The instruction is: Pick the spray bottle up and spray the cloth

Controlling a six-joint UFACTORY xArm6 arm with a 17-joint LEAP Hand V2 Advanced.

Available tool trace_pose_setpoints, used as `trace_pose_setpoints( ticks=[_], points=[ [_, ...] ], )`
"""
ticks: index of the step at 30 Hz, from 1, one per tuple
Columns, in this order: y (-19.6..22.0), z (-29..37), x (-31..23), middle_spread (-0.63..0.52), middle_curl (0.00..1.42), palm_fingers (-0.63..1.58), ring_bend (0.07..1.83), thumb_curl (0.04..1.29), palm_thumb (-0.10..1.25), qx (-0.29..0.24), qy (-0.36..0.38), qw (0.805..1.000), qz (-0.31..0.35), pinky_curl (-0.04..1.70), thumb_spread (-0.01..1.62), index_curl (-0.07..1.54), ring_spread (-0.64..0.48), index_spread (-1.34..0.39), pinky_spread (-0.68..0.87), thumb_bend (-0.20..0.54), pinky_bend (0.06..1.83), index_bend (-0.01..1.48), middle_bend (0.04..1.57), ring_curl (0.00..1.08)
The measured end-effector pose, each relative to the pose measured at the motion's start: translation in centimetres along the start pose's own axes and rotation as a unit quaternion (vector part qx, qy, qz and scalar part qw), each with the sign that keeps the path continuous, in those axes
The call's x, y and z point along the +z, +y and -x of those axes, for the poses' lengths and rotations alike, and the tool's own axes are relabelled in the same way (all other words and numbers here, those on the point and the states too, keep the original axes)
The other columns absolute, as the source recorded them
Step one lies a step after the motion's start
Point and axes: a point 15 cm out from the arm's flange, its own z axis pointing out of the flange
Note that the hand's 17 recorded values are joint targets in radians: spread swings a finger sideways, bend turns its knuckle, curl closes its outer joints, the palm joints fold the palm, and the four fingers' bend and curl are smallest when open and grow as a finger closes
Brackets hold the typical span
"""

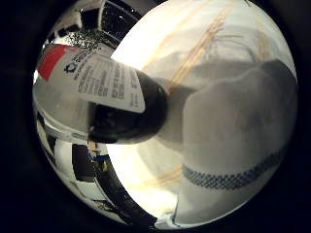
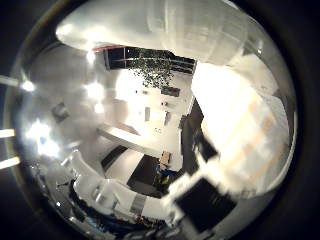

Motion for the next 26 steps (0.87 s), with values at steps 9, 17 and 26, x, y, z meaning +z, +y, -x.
trace_pose_setpoints(
  ticks=[9, 17, 26],
  points=[
    [-1.2, 0.8, -2.2, 0.04, 0.31, 0.07, 0.55, 0.43, 0.73, -0.006, 0.000, 1.000, -0.010, 0.49, 0.96, 0.39, 0.07, -0.30, 0.31, -0.027, 0.39, 0.20, 0.36, 0.24],
    [-2.8, 3.2, -6.6, 0.06, 0.32, 0.12, 0.45, 0.39, 0.72, -0.040, 0.023, 0.999, -0.006, 0.40, 0.97, 0.34, 0.11, -0.28, 0.33, -0.028, 0.33, 0.16, 0.28, 0.23],
    [0.3, 8.5, -9.2, 0.07, 0.33, 0.14, 0.38, 0.38, 0.70, -0.041, 0.021, 0.999, 0.021, 0.35, 0.99, 0.31, 0.14, -0.26, 0.35, -0.026, 0.31, 0.16, 0.24, 0.23]
  ],
)
